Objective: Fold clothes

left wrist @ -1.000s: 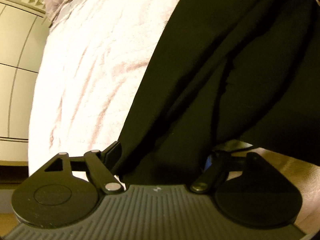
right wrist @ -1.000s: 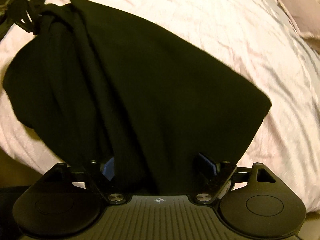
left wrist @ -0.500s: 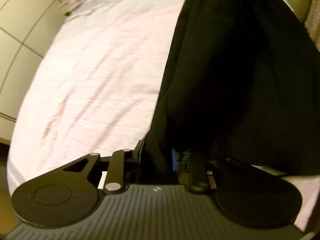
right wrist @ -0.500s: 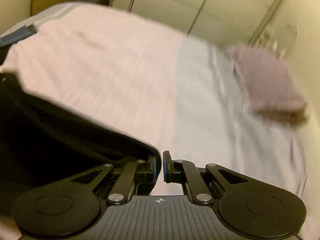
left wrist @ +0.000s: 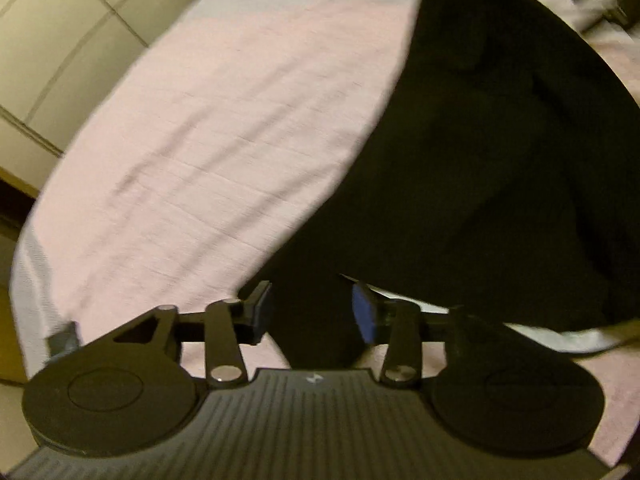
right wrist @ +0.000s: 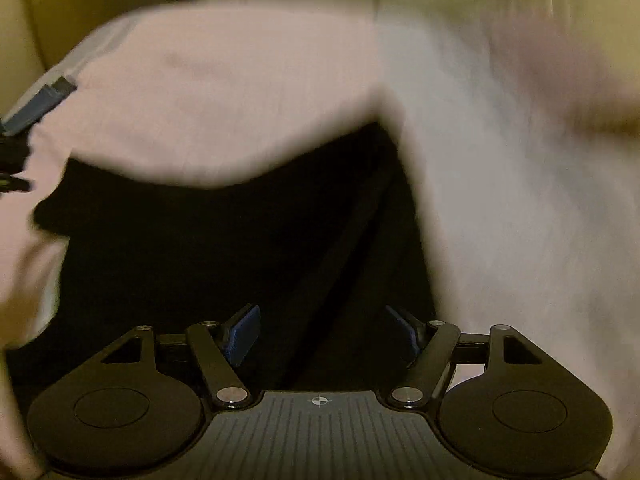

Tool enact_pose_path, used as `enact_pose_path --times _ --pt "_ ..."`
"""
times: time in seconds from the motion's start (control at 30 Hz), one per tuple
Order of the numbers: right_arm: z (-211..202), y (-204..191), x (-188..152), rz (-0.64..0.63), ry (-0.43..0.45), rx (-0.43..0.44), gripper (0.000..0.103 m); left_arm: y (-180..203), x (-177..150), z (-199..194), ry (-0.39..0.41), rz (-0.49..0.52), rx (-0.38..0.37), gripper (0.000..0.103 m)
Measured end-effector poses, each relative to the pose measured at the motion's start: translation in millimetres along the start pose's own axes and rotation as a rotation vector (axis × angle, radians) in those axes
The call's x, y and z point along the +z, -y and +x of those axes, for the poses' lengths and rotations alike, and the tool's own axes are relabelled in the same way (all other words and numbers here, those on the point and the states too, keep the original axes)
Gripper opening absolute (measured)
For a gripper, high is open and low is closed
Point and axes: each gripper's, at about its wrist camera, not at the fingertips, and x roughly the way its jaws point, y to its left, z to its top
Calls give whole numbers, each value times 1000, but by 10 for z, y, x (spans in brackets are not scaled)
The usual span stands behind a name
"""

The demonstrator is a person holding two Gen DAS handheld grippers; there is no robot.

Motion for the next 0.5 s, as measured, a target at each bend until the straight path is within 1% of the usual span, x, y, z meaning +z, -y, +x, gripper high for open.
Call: enact_pose_path --times 0.07,0.1,0.13,0.2,0.27,0.33,0.37,0.4,0.43,0.47,0.5 --pt "146 -55 -335 103 -131 104 72 138 19 124 6 40 -33 67" --pt "224 -92 -454 142 -164 162 72 173 58 186 17 55 -45 70" --pt "295 -128 -534 172 -183 214 72 204 99 253 28 67 -58 72" --pt "462 -182 -647 249 -218 315 72 186 236 464 33 74 -85 72" --pt "627 -209 -737 343 -248 421 72 119 359 686 33 59 -112 72" --pt "708 -167 -776 430 -260 470 69 109 440 907 11 56 -149 70" --pt "741 -145 -805 474 -264 490 56 123 459 983 -2 66 -168 69" --pt "723 -127 -808 499 -266 488 25 137 477 1059 -15 77 -187 67" --pt "699 -107 -808 522 -268 485 15 150 496 1135 -28 88 -206 58" --pt "577 -62 -777 503 -266 468 12 177 512 1159 -36 104 -228 42" --pt "456 -18 -746 484 -265 451 9 207 523 1119 -41 119 -236 35"
